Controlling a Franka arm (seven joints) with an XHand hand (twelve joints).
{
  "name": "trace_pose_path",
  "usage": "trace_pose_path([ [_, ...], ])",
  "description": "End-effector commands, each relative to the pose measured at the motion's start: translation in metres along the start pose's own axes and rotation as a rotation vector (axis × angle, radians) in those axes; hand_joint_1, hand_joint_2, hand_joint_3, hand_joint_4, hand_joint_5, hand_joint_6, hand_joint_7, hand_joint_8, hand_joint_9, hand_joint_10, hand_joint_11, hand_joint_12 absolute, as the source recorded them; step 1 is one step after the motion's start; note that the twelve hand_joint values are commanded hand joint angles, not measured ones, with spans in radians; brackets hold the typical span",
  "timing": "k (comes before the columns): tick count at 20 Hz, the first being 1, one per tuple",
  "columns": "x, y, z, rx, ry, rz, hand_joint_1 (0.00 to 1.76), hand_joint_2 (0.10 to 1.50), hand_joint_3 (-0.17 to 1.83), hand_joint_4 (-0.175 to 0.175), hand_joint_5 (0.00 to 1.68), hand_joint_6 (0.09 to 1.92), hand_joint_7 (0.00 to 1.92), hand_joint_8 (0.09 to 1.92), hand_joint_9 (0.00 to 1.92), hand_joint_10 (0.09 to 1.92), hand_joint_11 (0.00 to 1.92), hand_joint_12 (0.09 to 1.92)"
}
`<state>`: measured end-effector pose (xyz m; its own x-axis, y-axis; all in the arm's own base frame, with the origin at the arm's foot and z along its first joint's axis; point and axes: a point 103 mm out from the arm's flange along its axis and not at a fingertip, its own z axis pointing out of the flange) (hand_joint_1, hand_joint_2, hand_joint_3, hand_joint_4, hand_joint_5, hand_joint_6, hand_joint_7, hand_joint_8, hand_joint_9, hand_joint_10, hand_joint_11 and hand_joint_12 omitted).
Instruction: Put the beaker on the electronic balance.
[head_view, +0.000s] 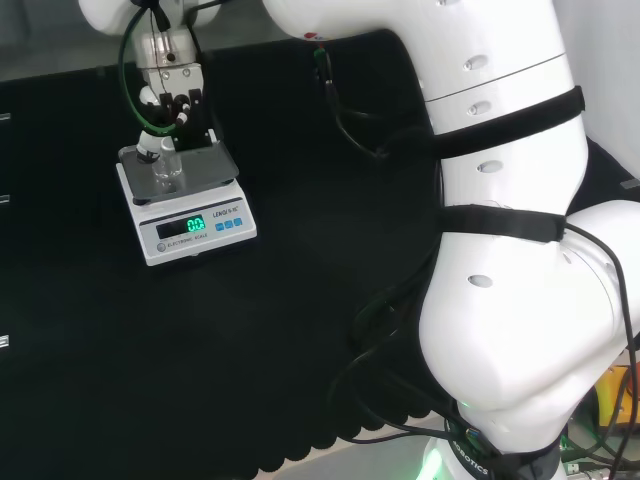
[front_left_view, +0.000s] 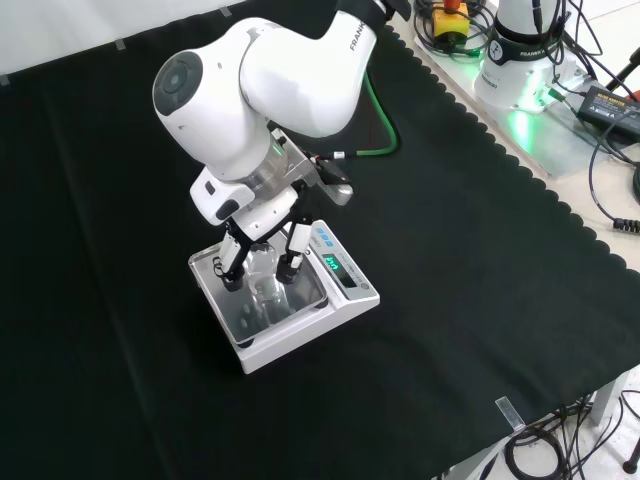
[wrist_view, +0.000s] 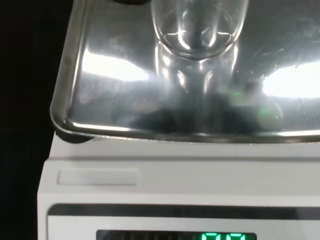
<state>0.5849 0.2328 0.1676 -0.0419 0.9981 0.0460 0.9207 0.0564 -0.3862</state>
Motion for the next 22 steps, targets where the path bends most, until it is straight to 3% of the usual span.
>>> trace_pose_path([
  [1,-0.025,0.003,0.005,0.009,0.013,0.024,1.18,1.15,-0.17,-0.175,0.70,0.86,0.97,0.92,1.33,0.57,1.48,0.61],
  [6,-0.017,0.003,0.007,0.004,-0.017,0.042,1.17,1.15,-0.17,-0.175,0.70,0.86,0.97,0.92,1.32,0.57,1.48,0.62],
  [11,-0.029,0.004,0.008,0.006,-0.005,0.043,1.13,1.14,-0.17,-0.175,0.68,0.86,0.96,0.91,1.32,0.57,1.56,0.65],
  [14,-0.020,0.004,0.009,0.010,-0.028,0.065,1.11,1.13,-0.17,-0.175,0.67,0.86,0.95,0.91,1.32,0.56,1.56,0.65],
  [18,-0.005,0.003,0.010,0.006,-0.042,0.058,1.04,1.10,-0.17,-0.175,0.63,0.87,0.93,0.91,1.31,0.50,1.46,0.69],
  [22,-0.004,0.004,0.010,0.016,-0.036,0.057,0.98,1.06,-0.17,-0.166,0.57,0.87,0.87,0.92,1.23,0.46,1.34,0.76],
])
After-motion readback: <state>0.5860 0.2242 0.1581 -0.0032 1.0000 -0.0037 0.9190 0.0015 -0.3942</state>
